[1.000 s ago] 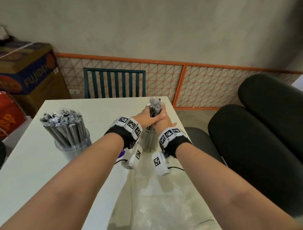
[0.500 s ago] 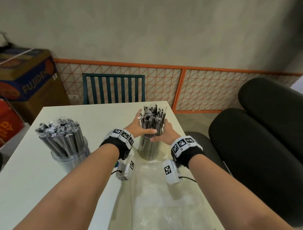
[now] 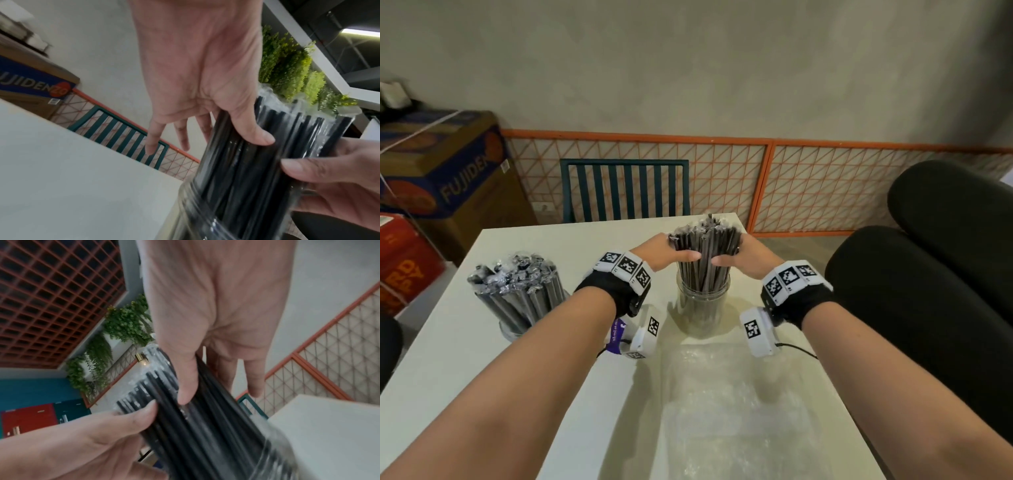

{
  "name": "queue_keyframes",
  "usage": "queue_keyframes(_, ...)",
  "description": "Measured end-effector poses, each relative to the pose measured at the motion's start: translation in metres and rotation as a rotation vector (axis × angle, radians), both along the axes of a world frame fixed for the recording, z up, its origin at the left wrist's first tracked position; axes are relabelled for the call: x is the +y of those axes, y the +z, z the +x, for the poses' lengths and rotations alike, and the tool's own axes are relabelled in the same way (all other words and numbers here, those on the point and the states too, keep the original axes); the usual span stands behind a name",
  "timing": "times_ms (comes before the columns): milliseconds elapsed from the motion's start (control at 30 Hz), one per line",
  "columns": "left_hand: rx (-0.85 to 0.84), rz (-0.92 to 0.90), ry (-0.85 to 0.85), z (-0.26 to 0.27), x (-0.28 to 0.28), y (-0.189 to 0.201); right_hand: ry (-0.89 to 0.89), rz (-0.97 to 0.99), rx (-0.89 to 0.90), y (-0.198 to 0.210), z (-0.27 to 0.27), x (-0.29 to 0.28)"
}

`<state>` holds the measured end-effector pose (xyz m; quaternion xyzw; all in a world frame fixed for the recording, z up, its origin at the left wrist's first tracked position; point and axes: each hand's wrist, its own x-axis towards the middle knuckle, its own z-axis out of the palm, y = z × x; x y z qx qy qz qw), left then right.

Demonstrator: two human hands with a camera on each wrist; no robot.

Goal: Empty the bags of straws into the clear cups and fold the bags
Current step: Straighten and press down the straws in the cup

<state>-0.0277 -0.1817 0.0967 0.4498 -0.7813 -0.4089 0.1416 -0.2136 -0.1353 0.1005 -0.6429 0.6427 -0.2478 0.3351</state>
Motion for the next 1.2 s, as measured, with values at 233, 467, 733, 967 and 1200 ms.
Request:
queue_keyframes(233,0.038,0.105,-0.069,-0.002,0.004,-0.007,-0.014,0.172,0.259,-0.028,-0.004,-0.001)
queue_keyframes(467,0.252,0.095,0.034,-0.024,0.003,-0.023,-0.183,0.019,0.027,-0.053,0.025,-0.006)
queue_keyframes(733,0.025,-0.014,-0.073,-0.006,-0.007,0.01,-0.002,-0.061,-0.043,-0.005,0.014,-0.006)
queue_keyframes(967,0.048,0.153,-0.168,-0.006,0.0,-0.007,0.017,0.045,0.034,-0.017,0.019,0.004)
queue_keyframes(1200,0.248,-0.036,0.086,-0.018,0.003,-0.017,-0.144,-0.11,-0.06,-0.024,0.023,0.0)
